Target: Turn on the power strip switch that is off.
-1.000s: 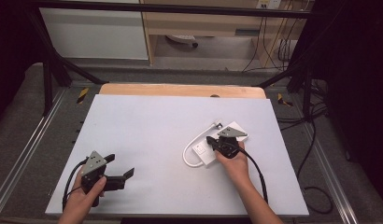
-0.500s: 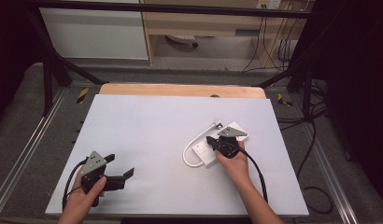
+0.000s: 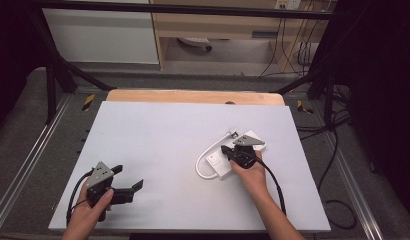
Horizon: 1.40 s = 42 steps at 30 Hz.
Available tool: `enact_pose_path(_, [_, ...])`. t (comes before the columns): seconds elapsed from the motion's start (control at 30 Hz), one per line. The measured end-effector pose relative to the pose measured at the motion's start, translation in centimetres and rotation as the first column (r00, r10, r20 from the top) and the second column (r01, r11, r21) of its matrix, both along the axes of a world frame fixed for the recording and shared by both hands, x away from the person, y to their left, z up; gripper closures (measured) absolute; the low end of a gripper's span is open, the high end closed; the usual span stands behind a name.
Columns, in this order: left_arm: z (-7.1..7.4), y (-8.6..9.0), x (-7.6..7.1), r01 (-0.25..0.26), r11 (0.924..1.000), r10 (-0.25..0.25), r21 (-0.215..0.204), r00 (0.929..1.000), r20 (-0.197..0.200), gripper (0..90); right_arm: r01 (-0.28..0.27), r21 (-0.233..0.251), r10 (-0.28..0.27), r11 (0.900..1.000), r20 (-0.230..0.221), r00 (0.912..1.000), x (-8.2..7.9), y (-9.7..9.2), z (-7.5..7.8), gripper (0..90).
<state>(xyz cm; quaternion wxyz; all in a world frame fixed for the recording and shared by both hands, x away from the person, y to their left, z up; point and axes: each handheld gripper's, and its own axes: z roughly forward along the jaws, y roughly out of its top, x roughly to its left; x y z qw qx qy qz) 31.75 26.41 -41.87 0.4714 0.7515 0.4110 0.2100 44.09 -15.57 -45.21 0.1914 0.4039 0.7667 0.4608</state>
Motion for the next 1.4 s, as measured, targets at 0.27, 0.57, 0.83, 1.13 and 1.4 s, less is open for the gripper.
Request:
enact_pose_path(0.27, [0.0, 0.0, 0.0, -0.001, 1.0000, 0.001, 0.000, 1.0000, 0.001, 7.0, -0.002, 0.005, 0.002, 1.0000, -0.001, 1.0000, -0.1, 0.1, 0.1, 90.0])
enact_pose_path(0.57, [0.0, 0.0, 0.0, -0.001, 1.0000, 0.001, 0.000, 1.0000, 0.002, 7.0, -0.002, 0.019, 0.002, 0.9998, 0.004, 1.0000, -0.3, 0.1, 0.4, 90.0])
enact_pose_path(0.83, [0.0, 0.0, 0.0, -0.001, 1.0000, 0.001, 0.002, 1.0000, 0.001, 7.0, -0.010, 0.034, 0.009, 0.9994, 0.016, 0.9998, -0.5, 0.0, 1.0, 90.0])
enact_pose_path(1.13, [0.0, 0.0, 0.0, -0.001, 1.0000, 0.001, 0.005, 1.0000, 0.001, 7.0, -0.015, 0.049, 0.014, 0.9987, 0.029, 0.9995, -0.8, 0.1, 1.8, 90.0])
enact_pose_path(1.4, [0.0, 0.0, 0.0, 0.000, 1.0000, 0.000, 0.006, 1.0000, 0.000, 7.0, -0.014, 0.060, 0.012, 0.9981, 0.035, 0.9993, -1.0, -0.2, 2.4, 89.4])
